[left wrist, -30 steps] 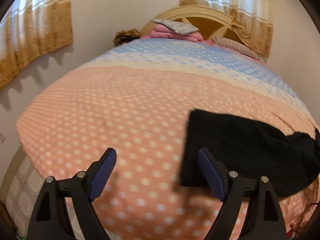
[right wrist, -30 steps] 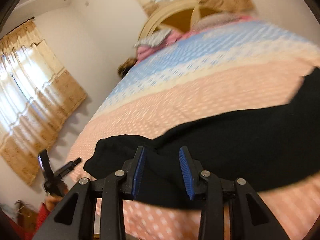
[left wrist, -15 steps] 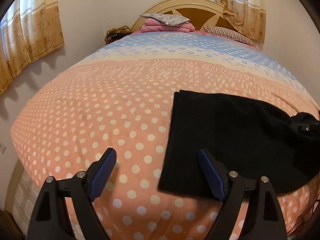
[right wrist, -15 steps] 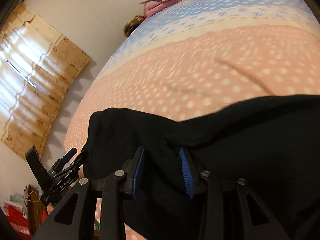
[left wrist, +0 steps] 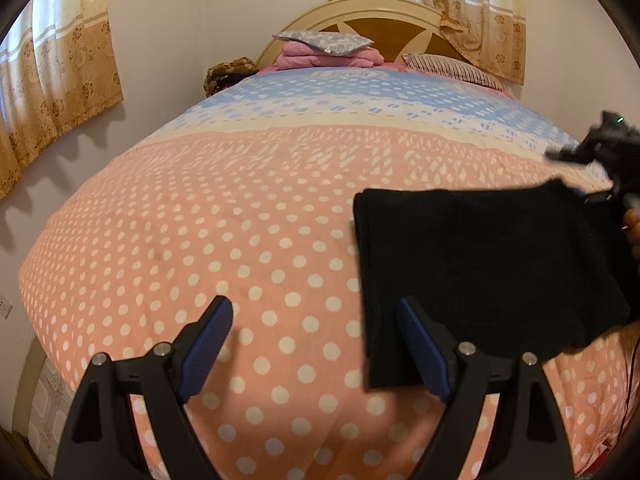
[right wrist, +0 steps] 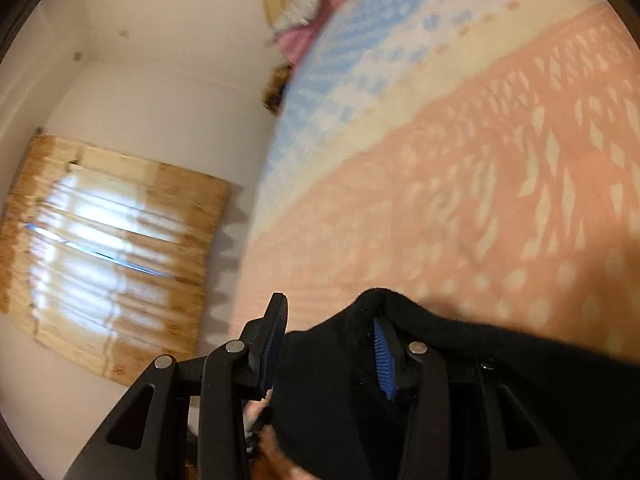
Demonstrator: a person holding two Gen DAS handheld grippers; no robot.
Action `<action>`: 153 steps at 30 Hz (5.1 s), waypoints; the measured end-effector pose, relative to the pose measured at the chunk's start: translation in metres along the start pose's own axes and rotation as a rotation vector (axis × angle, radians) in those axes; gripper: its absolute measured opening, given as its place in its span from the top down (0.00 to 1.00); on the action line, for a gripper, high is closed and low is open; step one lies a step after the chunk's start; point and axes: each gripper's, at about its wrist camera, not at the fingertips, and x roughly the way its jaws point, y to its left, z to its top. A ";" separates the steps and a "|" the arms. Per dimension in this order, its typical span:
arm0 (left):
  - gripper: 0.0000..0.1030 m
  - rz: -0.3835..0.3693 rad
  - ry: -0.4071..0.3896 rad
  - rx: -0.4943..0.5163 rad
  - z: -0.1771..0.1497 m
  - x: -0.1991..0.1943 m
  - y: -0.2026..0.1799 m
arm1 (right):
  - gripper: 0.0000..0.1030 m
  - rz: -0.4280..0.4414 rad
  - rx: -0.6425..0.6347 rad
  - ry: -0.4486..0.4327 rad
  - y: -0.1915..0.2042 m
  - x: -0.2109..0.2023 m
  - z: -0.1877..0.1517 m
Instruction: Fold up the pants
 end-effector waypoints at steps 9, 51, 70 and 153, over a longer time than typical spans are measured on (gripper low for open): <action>0.15 0.073 -0.039 0.019 0.006 -0.018 0.028 | 0.61 -0.188 -0.094 0.034 0.013 -0.015 -0.001; 0.15 0.075 -0.024 -0.182 -0.007 -0.034 0.087 | 0.98 -0.214 -0.922 0.309 0.146 0.103 -0.217; 0.15 0.053 -0.007 -0.192 -0.009 -0.032 0.089 | 0.39 -0.319 -1.084 0.219 0.155 0.099 -0.220; 0.05 0.020 -0.026 0.140 0.028 0.011 -0.071 | 0.46 -0.625 -0.397 -0.386 0.061 -0.103 -0.037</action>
